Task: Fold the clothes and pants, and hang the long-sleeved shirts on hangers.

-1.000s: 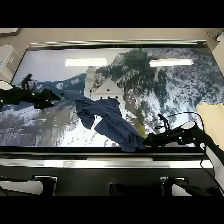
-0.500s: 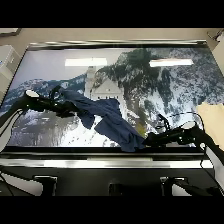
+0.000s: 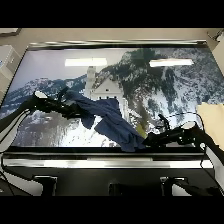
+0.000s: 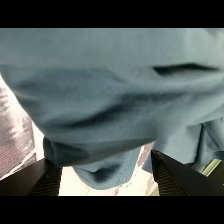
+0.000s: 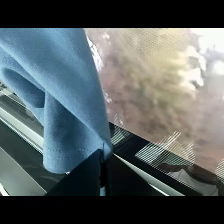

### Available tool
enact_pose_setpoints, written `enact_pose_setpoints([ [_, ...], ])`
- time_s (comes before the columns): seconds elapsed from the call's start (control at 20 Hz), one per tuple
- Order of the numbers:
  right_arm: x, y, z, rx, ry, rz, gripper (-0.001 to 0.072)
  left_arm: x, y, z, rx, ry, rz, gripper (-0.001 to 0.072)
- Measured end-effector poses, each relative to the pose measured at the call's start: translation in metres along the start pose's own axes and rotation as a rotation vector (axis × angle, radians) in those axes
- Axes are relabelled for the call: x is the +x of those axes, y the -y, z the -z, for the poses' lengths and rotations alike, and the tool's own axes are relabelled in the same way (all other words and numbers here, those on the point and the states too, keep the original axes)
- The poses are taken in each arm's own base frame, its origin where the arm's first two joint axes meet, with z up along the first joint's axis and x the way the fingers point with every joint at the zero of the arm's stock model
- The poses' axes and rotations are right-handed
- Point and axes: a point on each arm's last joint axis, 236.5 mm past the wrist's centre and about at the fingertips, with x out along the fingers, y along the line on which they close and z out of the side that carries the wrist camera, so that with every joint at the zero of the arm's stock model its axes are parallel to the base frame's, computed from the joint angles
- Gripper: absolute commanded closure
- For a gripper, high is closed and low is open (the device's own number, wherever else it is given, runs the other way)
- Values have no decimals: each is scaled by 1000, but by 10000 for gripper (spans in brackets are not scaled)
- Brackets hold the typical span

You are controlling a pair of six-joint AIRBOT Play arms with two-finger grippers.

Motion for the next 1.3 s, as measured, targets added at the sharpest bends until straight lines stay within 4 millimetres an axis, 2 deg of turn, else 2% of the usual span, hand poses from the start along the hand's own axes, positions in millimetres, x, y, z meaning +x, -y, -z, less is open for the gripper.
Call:
enact_pose_setpoints([
  [0.2,-3,-3,-1,-10,14,4,688,0,-8,9,19,-40,-34,112],
  [0.25,-5,-4,-2,-18,21,6,688,0,-11,12,23,-54,-43,149],
  [0.35,-8,-7,-3,-31,37,11,689,2,-16,12,32,-55,-68,427],
  [0.4,-10,-8,-4,-35,46,13,689,3,-17,12,37,-53,-79,467],
  [0.55,-14,-11,-7,-48,70,19,689,11,-12,6,53,-32,-88,476],
  [0.65,-18,-14,-7,-54,83,22,689,16,-9,3,65,-19,-98,628],
  [0.75,-21,-17,-9,-63,104,26,689,21,-7,0,77,-9,-107,637],
  [0.8,-24,-19,-10,-71,113,28,689,23,-6,-1,75,-5,-108,691],
  [1.05,-38,-32,-17,-104,177,39,689,22,1,-6,93,16,-116,693],
  [1.2,-57,-48,-31,-154,241,48,691,3,22,-20,134,59,-108,693],
  [1.3,-80,-66,-49,-211,310,58,691,-23,45,-37,171,122,-107,693],
])
